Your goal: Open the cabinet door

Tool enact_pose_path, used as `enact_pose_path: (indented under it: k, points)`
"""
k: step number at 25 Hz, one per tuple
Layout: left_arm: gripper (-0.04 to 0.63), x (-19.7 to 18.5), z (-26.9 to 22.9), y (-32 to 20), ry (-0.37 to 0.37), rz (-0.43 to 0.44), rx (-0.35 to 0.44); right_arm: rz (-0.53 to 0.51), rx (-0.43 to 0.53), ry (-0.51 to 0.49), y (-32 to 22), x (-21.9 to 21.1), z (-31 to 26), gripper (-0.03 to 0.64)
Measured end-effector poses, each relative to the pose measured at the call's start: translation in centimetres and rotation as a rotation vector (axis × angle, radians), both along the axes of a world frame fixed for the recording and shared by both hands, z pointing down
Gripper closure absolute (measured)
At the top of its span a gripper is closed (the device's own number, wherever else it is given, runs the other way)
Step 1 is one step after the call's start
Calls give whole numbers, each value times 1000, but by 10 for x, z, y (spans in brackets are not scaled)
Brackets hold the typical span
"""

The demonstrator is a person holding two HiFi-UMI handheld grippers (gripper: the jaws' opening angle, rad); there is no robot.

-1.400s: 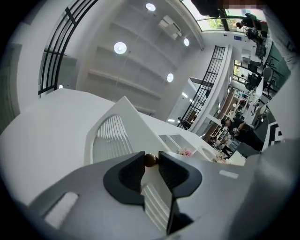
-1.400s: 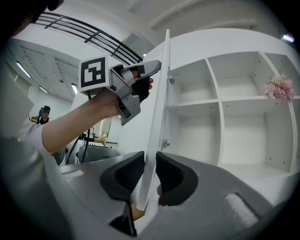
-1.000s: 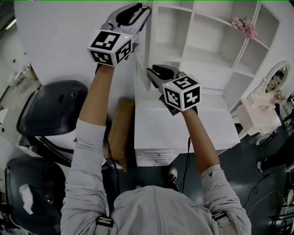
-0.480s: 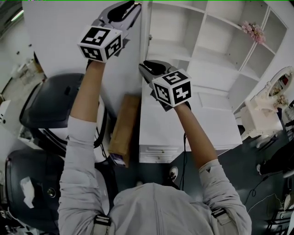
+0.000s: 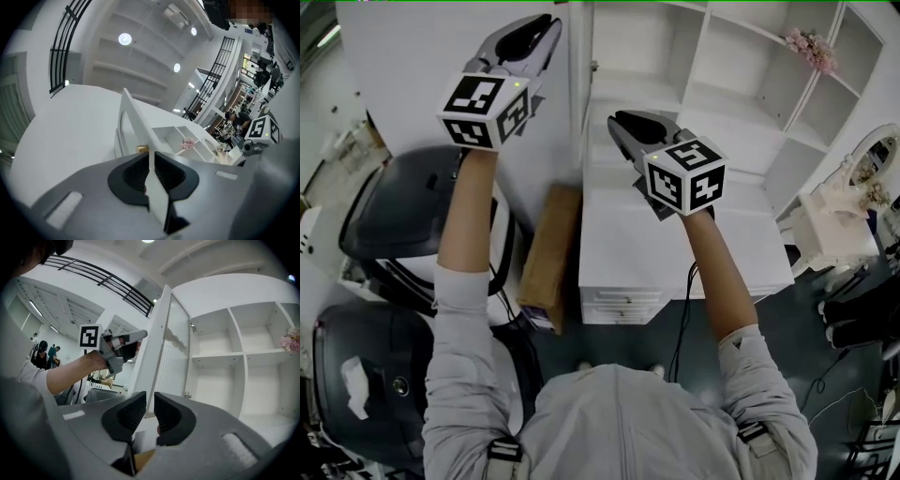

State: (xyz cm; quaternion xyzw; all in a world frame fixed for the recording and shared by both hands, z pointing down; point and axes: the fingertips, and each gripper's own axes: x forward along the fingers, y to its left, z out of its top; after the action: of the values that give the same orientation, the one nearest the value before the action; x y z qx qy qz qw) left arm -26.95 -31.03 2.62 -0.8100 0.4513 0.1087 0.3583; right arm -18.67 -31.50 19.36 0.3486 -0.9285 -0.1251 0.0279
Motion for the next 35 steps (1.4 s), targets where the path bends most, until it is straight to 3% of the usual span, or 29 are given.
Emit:
enact_pose_path:
  k: [2,6,10,19,26,31,35]
  points:
    - [580,7,9,10,-9,0,-18,27,13,-6,0,23,-3,569]
    - [580,39,33,30,-38,21,-60,79,19,-20,0,74,-2,593]
    - [580,84,65,46,-49,99,-113,139,6,-27,-2,131,9,615]
    - [578,152,183,0,-93,29,-321,259,-34,-51,-7,228,52,615]
    - [578,173,245,-17,-76,41,-400,285,-74,-49,-17,259,86,615]
    - [578,179,273,-22,-84,6,-417,295,-136,-65,-17,266,122,615]
    - [578,189,289,-27,-80,25,-451,316,-169,-56,-20,270,141,615]
